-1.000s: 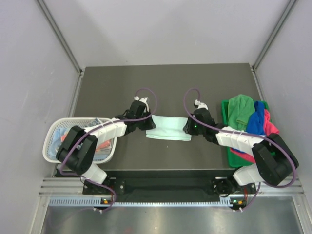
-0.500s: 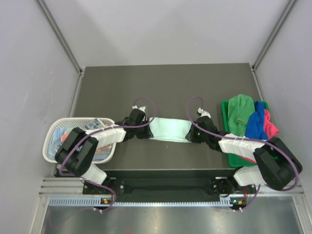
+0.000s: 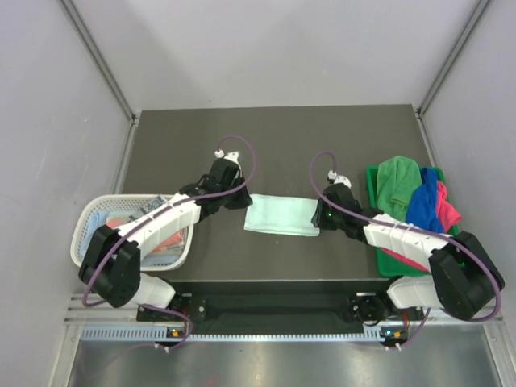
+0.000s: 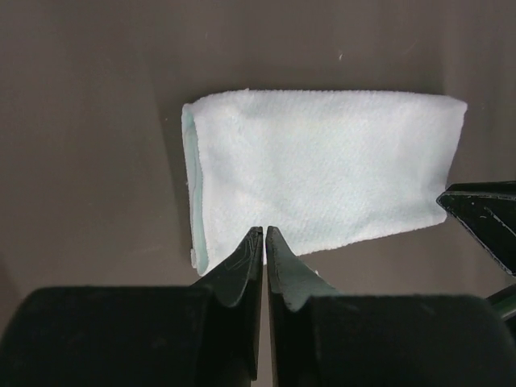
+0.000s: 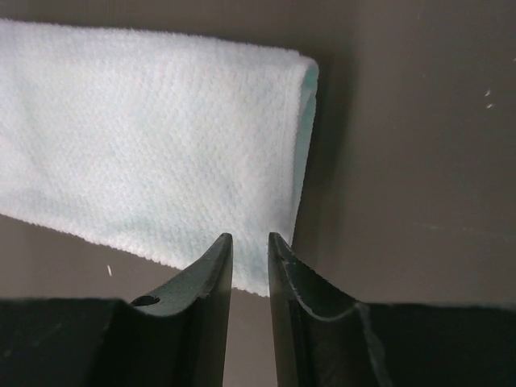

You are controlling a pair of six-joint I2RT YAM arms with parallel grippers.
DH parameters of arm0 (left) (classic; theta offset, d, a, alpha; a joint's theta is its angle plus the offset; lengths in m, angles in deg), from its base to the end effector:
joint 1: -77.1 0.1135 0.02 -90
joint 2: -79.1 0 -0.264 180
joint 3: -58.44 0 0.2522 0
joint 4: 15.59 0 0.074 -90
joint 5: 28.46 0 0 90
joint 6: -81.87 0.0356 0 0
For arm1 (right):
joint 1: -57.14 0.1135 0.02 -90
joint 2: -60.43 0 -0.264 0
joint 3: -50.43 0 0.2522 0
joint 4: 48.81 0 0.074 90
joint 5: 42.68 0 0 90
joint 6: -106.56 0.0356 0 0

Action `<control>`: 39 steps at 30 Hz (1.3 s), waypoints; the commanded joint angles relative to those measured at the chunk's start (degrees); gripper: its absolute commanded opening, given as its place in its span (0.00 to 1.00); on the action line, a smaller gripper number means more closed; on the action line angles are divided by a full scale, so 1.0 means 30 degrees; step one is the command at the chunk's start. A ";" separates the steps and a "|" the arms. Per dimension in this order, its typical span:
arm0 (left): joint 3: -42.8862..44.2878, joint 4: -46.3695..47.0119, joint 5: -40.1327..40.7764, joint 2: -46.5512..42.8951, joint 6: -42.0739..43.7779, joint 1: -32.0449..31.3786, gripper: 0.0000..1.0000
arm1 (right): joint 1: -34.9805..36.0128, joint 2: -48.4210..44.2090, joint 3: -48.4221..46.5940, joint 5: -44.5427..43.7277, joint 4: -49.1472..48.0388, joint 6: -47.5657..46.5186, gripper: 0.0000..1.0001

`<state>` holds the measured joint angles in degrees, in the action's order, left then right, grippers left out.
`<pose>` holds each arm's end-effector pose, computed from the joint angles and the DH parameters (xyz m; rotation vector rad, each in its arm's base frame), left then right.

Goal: Fold and stack the towels
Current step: Fold the towel, then neatly place the folded towel into the bin

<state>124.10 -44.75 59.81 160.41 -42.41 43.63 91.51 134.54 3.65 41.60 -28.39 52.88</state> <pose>0.2502 -0.1667 0.2292 -0.0019 2.4369 -0.5958 0.2045 0.1356 0.1706 0.0889 2.4468 0.4474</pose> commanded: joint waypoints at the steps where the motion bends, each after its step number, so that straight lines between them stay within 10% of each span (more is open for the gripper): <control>1: 0.1883 -0.1574 0.0843 -0.1060 0.0500 0.0054 0.10 | 0.0056 -0.0767 -0.2146 -0.1373 0.1557 -0.0503 0.26; 24: 0.6372 -0.9159 0.4124 -1.1402 0.0206 0.0113 0.20 | 0.8317 1.5431 -2.1681 -0.7789 0.9731 0.4182 0.33; 39: 0.7573 -1.1801 0.5617 -1.4858 -0.0583 0.0084 0.20 | 0.8670 1.7866 -2.3918 -0.9580 1.2667 0.5152 0.37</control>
<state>144.30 -79.00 74.32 118.12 -43.06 43.76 116.27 187.04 -65.83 14.87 7.91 67.46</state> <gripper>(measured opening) 0.199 0.356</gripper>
